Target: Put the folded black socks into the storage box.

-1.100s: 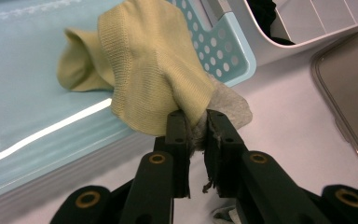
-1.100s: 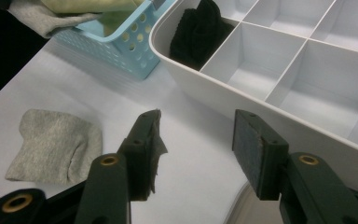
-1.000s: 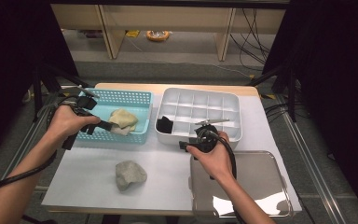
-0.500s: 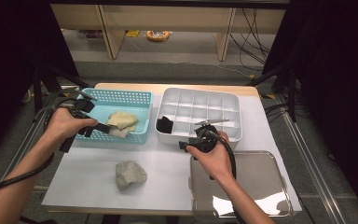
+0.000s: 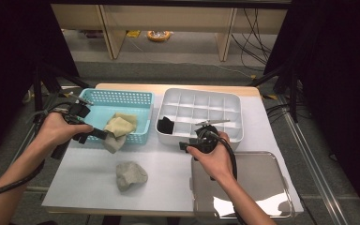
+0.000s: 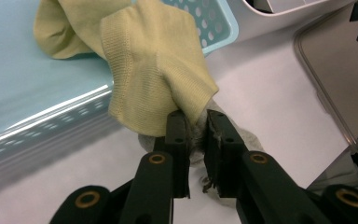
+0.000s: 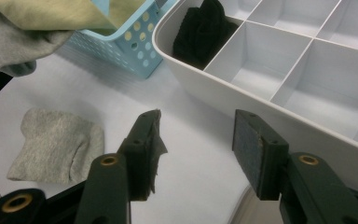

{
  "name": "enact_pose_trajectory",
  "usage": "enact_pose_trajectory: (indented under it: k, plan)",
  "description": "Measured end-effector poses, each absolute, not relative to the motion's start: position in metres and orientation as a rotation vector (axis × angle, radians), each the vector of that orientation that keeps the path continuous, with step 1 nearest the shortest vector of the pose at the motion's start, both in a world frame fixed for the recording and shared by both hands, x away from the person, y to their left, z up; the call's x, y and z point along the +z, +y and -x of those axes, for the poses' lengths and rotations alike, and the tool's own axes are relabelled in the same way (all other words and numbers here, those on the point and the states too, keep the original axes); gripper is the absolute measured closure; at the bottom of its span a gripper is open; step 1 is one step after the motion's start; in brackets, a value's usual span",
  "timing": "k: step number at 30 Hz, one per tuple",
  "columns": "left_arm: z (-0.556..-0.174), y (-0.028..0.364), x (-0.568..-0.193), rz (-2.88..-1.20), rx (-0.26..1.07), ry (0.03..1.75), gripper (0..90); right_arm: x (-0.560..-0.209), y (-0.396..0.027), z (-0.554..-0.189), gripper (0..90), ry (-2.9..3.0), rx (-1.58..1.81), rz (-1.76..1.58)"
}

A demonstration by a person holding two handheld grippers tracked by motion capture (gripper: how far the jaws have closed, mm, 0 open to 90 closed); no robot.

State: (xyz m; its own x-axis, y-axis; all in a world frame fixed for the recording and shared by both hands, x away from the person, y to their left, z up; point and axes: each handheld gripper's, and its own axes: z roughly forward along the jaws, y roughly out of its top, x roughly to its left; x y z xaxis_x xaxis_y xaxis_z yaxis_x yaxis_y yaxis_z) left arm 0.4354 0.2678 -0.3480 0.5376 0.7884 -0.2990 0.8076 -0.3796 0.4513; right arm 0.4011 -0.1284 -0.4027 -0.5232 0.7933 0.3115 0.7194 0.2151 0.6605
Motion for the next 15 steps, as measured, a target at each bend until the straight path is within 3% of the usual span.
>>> enact_pose_trajectory:
  k: [15]
  plan:
    - [-0.435,0.259,-0.336,-2.256,-0.023,1.258,78.6,-0.402,-0.131,-0.401,52.1,2.364,1.21,-1.484]
